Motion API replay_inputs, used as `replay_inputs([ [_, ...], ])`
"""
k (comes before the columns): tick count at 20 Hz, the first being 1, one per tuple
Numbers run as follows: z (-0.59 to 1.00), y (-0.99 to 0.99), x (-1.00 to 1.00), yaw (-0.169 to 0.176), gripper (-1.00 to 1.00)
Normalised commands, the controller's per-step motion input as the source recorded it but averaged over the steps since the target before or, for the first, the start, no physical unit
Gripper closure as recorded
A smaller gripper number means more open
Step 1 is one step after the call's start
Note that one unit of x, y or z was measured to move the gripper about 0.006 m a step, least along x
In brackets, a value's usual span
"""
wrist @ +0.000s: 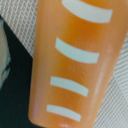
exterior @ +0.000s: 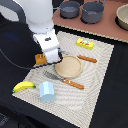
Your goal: Interact with the objects in diverse but meaningful ways.
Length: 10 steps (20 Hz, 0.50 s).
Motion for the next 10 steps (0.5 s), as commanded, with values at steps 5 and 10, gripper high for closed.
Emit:
replay_inputs([
  [5,0.53,-0.63,0.00,0.000,-1.00],
  [10,0.31,-0.89,0.06,-0.023,-1.00],
])
